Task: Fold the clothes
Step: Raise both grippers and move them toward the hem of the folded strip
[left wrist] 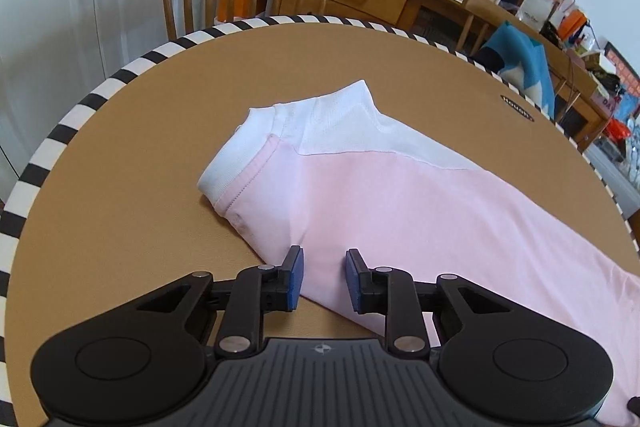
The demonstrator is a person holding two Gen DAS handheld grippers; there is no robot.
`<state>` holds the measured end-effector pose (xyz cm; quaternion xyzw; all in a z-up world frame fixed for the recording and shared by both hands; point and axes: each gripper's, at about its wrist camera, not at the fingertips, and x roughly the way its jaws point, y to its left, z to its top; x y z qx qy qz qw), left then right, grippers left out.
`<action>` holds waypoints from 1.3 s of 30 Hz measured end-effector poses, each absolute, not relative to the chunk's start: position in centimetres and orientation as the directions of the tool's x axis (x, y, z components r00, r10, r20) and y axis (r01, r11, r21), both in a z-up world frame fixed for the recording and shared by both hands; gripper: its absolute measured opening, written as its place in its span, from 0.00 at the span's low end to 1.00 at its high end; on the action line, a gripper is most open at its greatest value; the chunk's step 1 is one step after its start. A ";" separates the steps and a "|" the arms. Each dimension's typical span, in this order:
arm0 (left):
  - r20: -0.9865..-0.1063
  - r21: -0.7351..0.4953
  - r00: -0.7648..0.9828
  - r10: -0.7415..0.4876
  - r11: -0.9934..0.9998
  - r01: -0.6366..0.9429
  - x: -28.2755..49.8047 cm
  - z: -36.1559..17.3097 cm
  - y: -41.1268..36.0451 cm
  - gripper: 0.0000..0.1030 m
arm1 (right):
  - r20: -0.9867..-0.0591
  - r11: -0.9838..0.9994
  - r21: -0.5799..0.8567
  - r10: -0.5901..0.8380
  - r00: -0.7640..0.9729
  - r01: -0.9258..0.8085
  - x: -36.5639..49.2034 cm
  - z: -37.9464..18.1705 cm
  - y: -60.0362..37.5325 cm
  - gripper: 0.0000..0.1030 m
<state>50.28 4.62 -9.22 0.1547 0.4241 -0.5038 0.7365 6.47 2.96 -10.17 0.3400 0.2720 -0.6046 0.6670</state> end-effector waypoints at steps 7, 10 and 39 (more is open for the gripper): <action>-0.782 -0.122 0.154 -0.604 0.391 0.912 49.5 -9.2 4.5 0.26 | -0.755 -0.057 0.185 -0.647 0.105 0.981 6.0 -10.5 3.4 0.16; -0.781 -0.123 0.138 -0.609 0.366 0.922 49.7 -9.3 4.6 0.26 | -0.758 -0.054 0.132 -0.648 0.065 0.990 6.9 -10.6 3.3 0.16; -0.789 -0.046 0.061 -0.612 0.158 0.986 29.5 -4.5 7.9 0.66 | -0.704 0.132 0.077 -0.694 0.147 0.988 10.6 -7.4 6.3 0.47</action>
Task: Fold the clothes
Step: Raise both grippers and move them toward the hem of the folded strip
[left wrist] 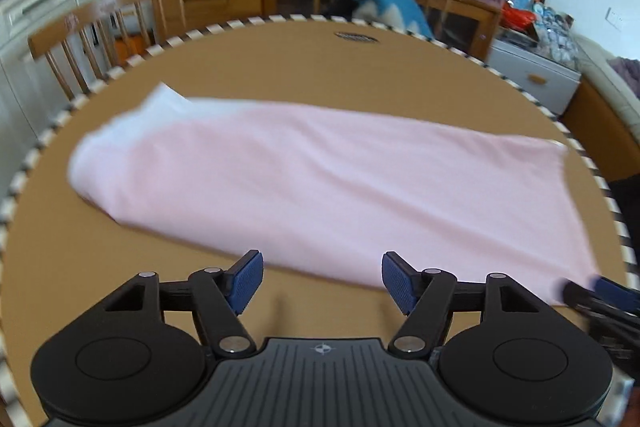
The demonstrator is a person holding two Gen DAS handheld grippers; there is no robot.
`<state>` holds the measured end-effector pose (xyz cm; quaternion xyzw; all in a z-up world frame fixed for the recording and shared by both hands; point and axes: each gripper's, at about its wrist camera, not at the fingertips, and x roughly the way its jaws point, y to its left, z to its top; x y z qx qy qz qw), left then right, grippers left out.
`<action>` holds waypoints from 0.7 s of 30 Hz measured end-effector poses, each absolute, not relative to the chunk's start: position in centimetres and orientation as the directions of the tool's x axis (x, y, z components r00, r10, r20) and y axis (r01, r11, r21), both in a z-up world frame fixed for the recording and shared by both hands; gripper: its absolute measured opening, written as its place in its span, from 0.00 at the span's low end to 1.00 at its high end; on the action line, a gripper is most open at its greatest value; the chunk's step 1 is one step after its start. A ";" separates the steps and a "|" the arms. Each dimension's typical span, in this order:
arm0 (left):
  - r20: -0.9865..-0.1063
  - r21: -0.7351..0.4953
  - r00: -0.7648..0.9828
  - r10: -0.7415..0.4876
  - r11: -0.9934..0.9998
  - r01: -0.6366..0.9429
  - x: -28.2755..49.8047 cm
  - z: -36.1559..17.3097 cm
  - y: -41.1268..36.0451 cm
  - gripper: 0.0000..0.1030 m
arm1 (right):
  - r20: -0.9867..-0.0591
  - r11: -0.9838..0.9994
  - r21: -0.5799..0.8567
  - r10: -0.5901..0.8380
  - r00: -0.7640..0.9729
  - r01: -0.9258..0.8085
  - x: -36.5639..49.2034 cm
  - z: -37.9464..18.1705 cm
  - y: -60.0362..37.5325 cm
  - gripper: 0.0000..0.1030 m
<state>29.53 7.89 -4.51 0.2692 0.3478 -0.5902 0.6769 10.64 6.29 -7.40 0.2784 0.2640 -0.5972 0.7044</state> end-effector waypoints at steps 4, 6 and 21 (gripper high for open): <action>-0.795 -0.038 0.088 -0.600 0.194 0.980 23.4 -5.3 7.4 0.66 | -0.698 0.245 0.087 -0.676 0.235 0.966 7.9 -6.9 3.9 0.47; -0.792 -0.031 0.119 -0.599 0.234 0.972 20.3 -5.8 7.1 0.67 | -0.698 0.302 0.093 -0.659 0.279 0.949 6.2 -6.8 2.7 0.48; -0.820 0.027 0.277 -0.500 0.451 0.892 12.1 -6.1 7.7 0.69 | -0.704 0.537 0.164 -0.524 0.479 0.828 0.7 -6.6 0.3 0.49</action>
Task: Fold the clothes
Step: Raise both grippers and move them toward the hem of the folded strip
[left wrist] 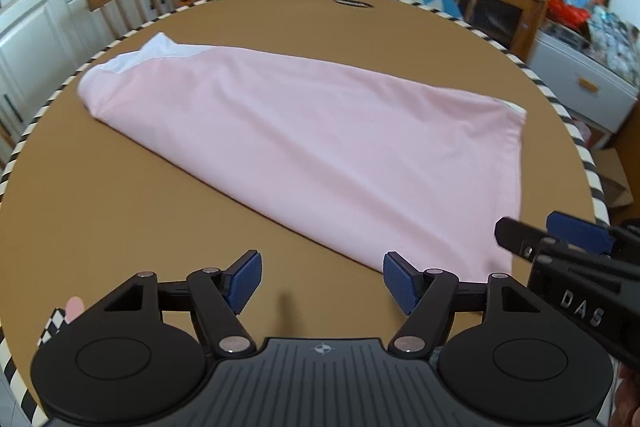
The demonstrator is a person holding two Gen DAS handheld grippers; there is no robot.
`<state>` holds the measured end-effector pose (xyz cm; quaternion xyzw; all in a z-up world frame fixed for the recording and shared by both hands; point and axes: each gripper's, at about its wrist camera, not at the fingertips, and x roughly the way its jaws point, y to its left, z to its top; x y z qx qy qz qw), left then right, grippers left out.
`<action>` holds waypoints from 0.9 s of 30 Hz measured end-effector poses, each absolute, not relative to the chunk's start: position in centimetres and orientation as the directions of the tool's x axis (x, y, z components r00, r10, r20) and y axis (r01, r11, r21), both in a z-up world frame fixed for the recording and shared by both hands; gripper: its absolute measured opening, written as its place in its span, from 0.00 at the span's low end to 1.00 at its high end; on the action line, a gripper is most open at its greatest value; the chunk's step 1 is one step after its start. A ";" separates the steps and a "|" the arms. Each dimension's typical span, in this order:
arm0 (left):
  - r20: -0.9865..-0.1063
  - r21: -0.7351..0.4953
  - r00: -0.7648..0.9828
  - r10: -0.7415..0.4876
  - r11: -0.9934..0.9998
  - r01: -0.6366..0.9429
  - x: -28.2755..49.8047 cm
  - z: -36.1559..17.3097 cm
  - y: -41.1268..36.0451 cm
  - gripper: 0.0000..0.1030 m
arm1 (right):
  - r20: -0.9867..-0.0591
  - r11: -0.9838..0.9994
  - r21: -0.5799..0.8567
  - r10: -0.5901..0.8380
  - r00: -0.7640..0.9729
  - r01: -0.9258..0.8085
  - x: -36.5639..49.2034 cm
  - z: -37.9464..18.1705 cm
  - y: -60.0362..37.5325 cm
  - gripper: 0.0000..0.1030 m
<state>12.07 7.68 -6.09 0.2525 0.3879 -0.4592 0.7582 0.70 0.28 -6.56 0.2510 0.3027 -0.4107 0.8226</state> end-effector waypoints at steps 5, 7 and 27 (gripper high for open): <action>-0.817 -0.019 0.268 -0.511 0.488 0.873 13.0 -6.0 7.2 0.69 | -0.713 0.583 0.124 -0.510 0.481 0.803 2.1 -6.1 -0.5 0.49; -0.818 -0.029 0.263 -0.512 0.494 0.869 13.1 -5.9 7.1 0.70 | -0.719 0.595 0.105 -0.508 0.474 0.797 2.6 -5.9 -1.3 0.49; -0.897 -0.028 0.370 -0.242 0.866 0.498 8.1 -7.9 2.8 0.77 | -0.728 0.936 0.084 -0.177 0.662 0.342 -0.6 -6.3 -19.3 0.49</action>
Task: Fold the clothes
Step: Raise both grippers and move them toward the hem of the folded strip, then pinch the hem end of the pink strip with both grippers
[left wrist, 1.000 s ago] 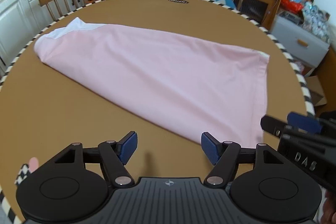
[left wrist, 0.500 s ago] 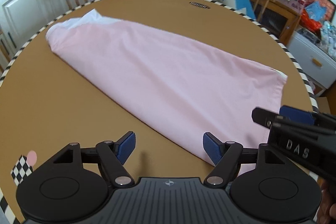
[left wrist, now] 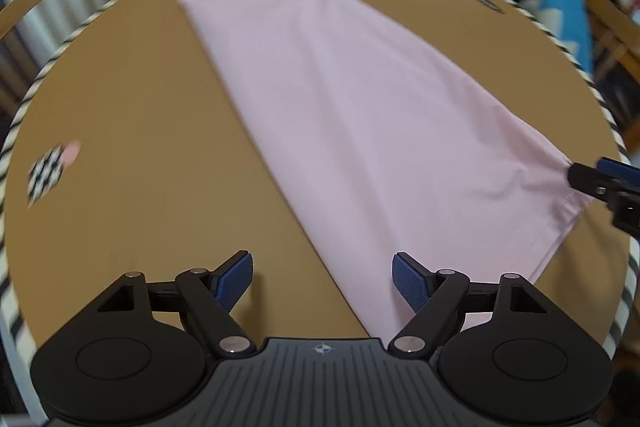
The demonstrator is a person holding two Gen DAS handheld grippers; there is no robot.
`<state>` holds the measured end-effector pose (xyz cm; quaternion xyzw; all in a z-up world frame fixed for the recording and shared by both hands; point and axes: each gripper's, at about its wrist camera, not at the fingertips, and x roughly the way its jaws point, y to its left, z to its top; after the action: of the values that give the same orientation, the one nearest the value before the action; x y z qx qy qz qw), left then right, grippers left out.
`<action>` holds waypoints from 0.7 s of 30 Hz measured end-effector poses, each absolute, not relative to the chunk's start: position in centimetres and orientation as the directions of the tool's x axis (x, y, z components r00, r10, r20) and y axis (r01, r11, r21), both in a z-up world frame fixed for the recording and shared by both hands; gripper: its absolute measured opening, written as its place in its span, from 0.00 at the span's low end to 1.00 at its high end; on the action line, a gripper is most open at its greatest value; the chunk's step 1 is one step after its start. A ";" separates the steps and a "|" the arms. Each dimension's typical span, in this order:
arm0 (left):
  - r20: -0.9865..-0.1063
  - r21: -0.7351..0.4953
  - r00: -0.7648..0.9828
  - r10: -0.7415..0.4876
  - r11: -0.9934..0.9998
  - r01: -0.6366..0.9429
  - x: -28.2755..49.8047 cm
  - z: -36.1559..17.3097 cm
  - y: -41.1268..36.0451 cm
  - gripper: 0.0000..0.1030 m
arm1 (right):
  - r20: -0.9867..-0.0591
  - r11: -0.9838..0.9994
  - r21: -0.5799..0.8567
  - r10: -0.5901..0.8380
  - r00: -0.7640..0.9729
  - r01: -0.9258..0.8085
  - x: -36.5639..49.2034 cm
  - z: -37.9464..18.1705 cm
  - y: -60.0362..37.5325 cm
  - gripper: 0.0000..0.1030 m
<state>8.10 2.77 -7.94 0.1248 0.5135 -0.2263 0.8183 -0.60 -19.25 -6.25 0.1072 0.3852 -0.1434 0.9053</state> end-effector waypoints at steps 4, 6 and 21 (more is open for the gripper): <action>-0.917 -0.021 0.351 -0.191 0.900 0.435 7.2 -8.3 2.7 0.77 | -0.750 0.948 0.142 -0.086 0.656 0.286 0.5 -7.1 -21.0 0.49; -0.922 -0.013 0.345 -0.173 0.908 0.420 7.0 -8.4 2.7 0.77 | -0.753 0.953 0.163 -0.048 0.656 0.257 1.2 -7.3 -21.2 0.49; -0.909 -0.128 0.372 -0.188 0.975 0.180 5.8 -7.9 3.5 0.78 | -0.815 0.975 0.220 0.166 0.555 0.033 3.0 -8.1 -22.0 0.49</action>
<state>5.79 3.48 -7.90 -0.0034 0.5492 -0.1111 0.8283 2.96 -22.03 -8.12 0.1056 0.4703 0.0379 0.8753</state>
